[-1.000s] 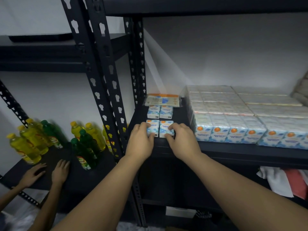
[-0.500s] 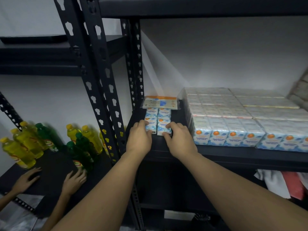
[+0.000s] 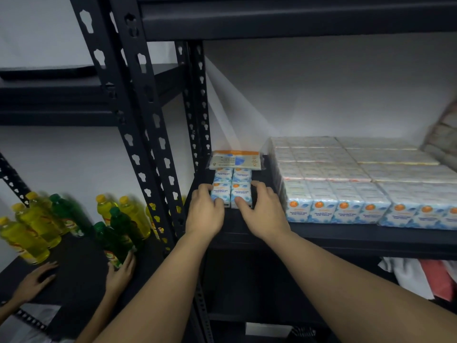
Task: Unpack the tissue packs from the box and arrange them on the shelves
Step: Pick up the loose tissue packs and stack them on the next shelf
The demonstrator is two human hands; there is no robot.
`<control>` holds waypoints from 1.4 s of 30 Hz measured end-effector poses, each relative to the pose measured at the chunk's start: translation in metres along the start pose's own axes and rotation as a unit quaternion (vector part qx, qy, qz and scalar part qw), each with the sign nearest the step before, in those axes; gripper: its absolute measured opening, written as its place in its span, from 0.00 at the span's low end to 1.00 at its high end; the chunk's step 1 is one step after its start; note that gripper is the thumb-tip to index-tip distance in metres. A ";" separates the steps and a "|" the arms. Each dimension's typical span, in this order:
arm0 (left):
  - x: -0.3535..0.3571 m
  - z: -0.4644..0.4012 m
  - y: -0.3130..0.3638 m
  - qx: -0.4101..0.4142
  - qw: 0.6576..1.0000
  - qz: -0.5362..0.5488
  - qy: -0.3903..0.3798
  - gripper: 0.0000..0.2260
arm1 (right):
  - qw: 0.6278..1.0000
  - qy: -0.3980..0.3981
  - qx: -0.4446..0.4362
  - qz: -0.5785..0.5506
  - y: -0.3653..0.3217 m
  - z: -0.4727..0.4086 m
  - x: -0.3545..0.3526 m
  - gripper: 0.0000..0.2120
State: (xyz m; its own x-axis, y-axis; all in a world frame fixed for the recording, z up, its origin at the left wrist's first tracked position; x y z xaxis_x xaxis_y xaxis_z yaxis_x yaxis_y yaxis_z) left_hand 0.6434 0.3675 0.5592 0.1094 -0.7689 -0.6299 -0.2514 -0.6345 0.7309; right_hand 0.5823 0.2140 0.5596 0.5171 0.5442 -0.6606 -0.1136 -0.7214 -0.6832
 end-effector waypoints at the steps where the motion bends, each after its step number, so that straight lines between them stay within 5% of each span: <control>1: 0.001 -0.003 0.001 -0.004 1.000 0.011 -0.003 0.16 | 1.000 0.001 0.012 -0.012 -0.001 -0.004 0.001 0.28; 11: 0.014 -0.041 0.004 0.022 0.997 -0.036 -0.072 0.24 | 0.996 -0.060 0.020 0.057 0.002 -0.045 0.018 0.26; 24: 0.021 -0.044 -0.004 0.044 0.993 -0.089 -0.063 0.22 | 0.993 -0.071 -0.002 0.091 0.007 -0.049 0.023 0.23; 34: 0.019 -0.040 -0.003 0.015 0.997 -0.058 -0.043 0.22 | 0.999 0.029 0.012 -0.006 0.011 -0.042 0.019 0.22; 42: 0.018 -0.039 -0.003 0.019 0.998 -0.047 -0.041 0.21 | 0.999 0.031 -0.034 0.012 0.014 -0.037 0.020 0.22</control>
State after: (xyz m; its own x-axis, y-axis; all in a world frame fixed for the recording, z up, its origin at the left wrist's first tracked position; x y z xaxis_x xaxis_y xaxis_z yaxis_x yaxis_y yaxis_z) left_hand 0.6837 0.3525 0.5554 0.0554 -0.6957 -0.7162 -0.2810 -0.6991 0.6575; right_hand 0.6227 0.1988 0.5481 0.5673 0.5000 -0.6544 -0.0695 -0.7627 -0.6430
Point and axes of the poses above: each hand's wrist, its own z-axis away from the middle knuckle, its own x-axis out of the palm, y = z × x, the point moved 2 cm from there along -z, towards the middle knuckle, and after that the axes turned 4 degrees about y, right-handed, at the moved point
